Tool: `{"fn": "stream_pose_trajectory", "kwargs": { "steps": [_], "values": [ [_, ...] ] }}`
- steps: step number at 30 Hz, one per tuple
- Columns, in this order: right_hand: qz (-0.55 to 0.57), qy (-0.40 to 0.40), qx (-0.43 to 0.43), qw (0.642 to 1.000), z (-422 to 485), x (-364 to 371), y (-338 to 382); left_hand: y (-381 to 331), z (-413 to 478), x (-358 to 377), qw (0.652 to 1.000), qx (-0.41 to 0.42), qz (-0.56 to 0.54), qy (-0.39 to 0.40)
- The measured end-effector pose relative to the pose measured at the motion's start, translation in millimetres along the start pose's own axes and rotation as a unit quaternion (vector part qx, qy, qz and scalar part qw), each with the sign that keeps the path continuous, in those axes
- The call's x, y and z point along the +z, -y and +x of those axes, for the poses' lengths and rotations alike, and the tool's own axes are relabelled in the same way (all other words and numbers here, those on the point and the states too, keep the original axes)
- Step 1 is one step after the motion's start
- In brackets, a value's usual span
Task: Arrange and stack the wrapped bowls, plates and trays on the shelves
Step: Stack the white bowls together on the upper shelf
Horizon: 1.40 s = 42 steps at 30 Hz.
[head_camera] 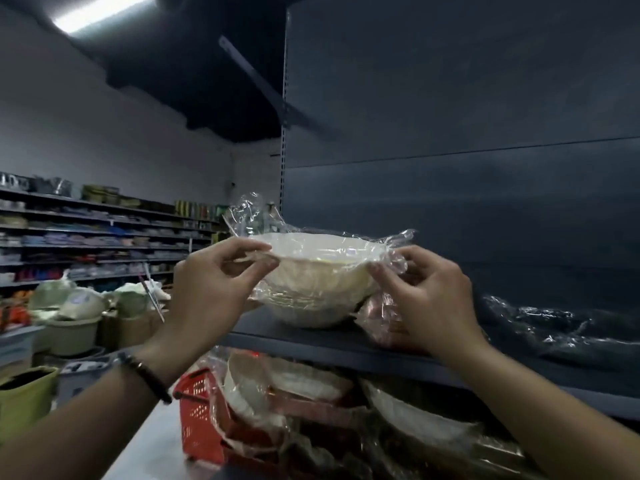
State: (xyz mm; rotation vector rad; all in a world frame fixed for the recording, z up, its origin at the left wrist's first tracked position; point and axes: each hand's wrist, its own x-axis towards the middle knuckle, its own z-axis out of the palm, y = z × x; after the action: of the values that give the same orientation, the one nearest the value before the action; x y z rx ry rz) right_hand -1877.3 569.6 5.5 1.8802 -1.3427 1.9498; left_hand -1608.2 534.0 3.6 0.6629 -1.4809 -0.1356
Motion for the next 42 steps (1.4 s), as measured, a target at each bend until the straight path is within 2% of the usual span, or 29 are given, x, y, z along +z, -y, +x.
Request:
{"fn": "stream_pose_trajectory", "kwargs": {
  "steps": [5,11,17,20,26,33,36,38,40,42],
  "values": [
    [0.038,0.032,0.062,0.997,56,40,-32,59,49,30,1.0,-0.009,0.022,-0.009],
    [0.014,0.039,0.076,0.996,88,85,-71,123,73,52,0.998,-0.053,0.033,-0.008],
    [-0.04,0.032,0.106,0.993,109,119,-106,165,91,77,0.992,-0.062,0.11,0.006],
    [-0.098,0.074,0.121,0.985,115,129,-120,189,96,86,0.986,-0.08,0.141,0.037],
    [-0.202,0.147,0.098,0.963,110,132,-131,218,79,82,0.968,0.017,0.24,0.073],
    [-0.276,0.259,0.103,0.92,115,131,-122,214,59,79,0.933,0.028,0.345,0.101],
    [-0.288,0.332,0.105,0.892,123,122,-113,204,58,77,0.928,-0.022,0.34,0.15],
    [-0.294,0.351,0.091,0.884,122,111,-104,198,53,76,0.939,-0.073,0.302,0.149],
    [-0.287,0.319,0.075,0.9,114,97,-92,187,33,76,0.965,-0.082,0.235,0.087],
    [-0.248,0.259,0.048,0.932,98,79,-79,170,5,79,0.985,-0.056,0.164,0.025]
  ]
}}
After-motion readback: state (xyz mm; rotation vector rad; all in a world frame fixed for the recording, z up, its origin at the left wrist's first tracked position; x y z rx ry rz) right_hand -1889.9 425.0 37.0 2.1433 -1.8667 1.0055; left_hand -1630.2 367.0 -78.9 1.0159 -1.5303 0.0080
